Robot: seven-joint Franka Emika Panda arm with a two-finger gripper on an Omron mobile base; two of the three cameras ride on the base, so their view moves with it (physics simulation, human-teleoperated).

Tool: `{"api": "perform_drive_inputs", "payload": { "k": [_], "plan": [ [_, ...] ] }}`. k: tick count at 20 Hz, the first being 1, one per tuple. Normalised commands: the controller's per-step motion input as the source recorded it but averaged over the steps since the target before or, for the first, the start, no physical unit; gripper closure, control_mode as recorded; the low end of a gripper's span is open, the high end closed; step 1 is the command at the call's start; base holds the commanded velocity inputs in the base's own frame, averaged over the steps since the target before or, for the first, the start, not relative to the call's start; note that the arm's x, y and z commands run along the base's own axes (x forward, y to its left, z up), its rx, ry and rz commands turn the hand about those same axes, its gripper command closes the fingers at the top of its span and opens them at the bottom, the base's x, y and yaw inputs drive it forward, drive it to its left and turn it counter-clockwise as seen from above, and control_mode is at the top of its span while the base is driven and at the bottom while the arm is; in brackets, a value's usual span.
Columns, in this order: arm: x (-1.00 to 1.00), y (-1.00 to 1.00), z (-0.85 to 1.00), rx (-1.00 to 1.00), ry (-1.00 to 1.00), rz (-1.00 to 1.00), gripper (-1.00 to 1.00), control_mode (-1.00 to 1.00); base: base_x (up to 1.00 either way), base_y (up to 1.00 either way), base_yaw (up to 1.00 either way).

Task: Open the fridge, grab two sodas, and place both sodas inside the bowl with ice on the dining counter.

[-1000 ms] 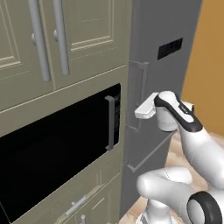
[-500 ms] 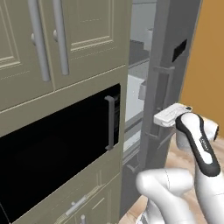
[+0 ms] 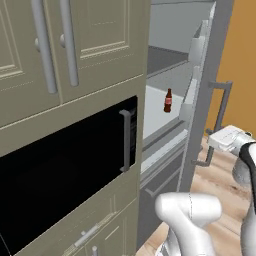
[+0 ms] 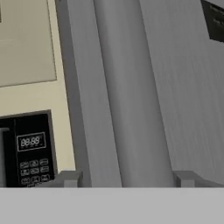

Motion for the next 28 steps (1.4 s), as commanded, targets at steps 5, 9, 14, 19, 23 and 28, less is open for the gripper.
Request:
{"api": "perform_drive_inputs", "payload": {
  "k": [5,9,14,19,23,28],
  "plan": [
    [-0.85,-0.45,0.58,0.02,-0.08,0.02,-1.00,-1.00,0.00,0.00,0.00],
    [-0.83,-0.38,0.59,0.00,-0.12,0.00,-1.00,-1.00,0.00,0.00,0.00],
    [-0.03,-0.80,0.07,0.03,0.00,0.00,-1.00,-1.00,0.00,0.00,0.00],
    [-0.25,-0.57,0.06,0.03,-0.02,0.00,-1.00,-1.00,0.00,0.00,0.00],
    [-0.77,0.00,0.59,-0.12,-0.11,-0.04,-1.00,-1.00,0.00,0.00,0.00],
    [-0.48,0.33,0.98,-0.27,-0.07,-0.06,-1.00,-1.00,0.00,0.00,0.00]
  ]
}}
